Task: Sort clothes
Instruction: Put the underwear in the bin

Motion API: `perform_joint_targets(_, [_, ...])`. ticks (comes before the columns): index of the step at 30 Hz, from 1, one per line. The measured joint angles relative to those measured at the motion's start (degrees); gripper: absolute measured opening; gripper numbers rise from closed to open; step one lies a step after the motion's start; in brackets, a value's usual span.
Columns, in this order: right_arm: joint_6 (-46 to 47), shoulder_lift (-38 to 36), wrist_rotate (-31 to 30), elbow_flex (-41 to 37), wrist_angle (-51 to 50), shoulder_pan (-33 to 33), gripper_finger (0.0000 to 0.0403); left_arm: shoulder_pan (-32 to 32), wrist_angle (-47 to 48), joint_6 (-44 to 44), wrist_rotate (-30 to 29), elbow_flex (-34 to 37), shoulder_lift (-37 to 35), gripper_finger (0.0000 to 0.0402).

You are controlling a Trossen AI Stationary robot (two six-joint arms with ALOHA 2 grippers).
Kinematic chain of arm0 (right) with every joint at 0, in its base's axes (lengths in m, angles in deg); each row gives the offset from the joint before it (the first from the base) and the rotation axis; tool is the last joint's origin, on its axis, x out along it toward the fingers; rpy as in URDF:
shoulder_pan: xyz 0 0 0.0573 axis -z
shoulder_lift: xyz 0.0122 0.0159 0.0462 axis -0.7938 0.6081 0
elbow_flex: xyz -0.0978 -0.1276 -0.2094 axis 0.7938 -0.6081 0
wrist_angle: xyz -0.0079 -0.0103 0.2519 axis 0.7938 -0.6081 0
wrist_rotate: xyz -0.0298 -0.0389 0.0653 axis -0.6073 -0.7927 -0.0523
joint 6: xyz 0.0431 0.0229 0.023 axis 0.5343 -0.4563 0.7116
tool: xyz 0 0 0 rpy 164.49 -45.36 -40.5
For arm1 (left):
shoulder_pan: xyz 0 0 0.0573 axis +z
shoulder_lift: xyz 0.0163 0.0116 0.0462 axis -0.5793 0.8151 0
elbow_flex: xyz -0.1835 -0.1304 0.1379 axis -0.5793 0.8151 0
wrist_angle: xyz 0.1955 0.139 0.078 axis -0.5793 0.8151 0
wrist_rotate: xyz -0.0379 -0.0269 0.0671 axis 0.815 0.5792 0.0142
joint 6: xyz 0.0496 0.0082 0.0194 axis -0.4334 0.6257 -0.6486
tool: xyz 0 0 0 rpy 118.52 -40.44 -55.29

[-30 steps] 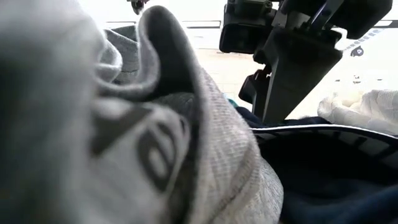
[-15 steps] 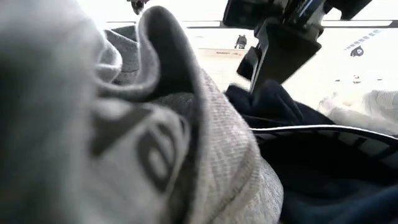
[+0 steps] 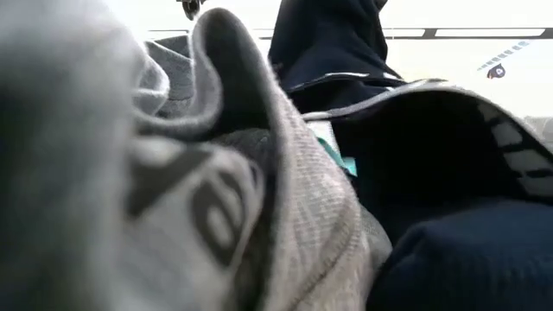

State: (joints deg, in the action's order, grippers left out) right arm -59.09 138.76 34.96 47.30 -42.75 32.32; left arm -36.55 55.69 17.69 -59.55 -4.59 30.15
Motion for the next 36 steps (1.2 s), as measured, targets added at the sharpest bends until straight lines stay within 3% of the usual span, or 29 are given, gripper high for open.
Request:
perform_joint_targets(8, [-3.3, -6.6, -10.0, 8.0, -9.3, 0.0, 0.0, 0.0, 0.0, 0.0, 0.0, 0.0, 0.0, 0.0])
perform_joint_targets(27, [-18.2, -9.3, -19.1, 28.7, -4.6, 1.2, 0.0, 0.0, 0.0, 0.1, 0.0, 0.0, 0.0, 0.0])
perform_joint_targets(36, [-23.4, -9.3, -19.2, 39.7, -3.1, 5.5, 0.0, 0.0, 0.0, 0.2, 0.0, 0.0, 0.0, 0.0])
